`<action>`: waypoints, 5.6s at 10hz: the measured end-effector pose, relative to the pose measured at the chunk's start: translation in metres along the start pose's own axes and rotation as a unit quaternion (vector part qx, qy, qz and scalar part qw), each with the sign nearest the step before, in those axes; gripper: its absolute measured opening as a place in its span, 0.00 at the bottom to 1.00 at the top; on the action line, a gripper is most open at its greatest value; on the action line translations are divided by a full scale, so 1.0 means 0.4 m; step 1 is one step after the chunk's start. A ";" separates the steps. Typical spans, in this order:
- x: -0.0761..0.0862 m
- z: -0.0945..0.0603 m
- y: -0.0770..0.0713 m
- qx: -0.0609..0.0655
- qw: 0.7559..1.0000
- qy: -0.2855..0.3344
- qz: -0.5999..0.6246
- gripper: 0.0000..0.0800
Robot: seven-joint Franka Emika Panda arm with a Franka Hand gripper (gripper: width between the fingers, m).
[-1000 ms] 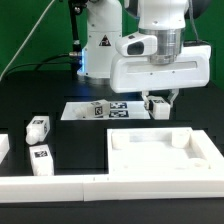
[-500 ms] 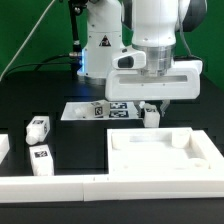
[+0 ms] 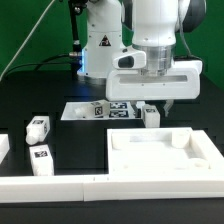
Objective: Assemble one leg
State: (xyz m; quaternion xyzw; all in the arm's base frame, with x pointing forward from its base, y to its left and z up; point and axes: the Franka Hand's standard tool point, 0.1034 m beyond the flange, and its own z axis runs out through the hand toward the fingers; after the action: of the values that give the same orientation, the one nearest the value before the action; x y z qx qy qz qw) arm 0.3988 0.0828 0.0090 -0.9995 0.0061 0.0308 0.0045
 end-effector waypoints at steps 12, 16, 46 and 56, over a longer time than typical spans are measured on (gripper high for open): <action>0.042 -0.039 -0.014 0.014 0.936 -0.351 0.010 0.81; 0.040 -0.037 -0.010 0.015 0.936 -0.351 0.012 0.81; 0.375 -0.401 -0.044 0.048 0.997 -0.058 0.013 0.36; 0.533 -0.382 -0.059 0.025 0.949 0.315 -0.015 0.36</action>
Offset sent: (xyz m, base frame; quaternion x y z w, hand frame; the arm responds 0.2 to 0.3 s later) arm 0.0394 -0.0072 0.0127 -0.0129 -0.2911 0.0467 0.9555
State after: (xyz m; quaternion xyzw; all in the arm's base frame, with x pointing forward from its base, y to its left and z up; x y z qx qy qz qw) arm 0.6214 0.1022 0.1487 -0.9577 -0.0072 -0.2862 0.0280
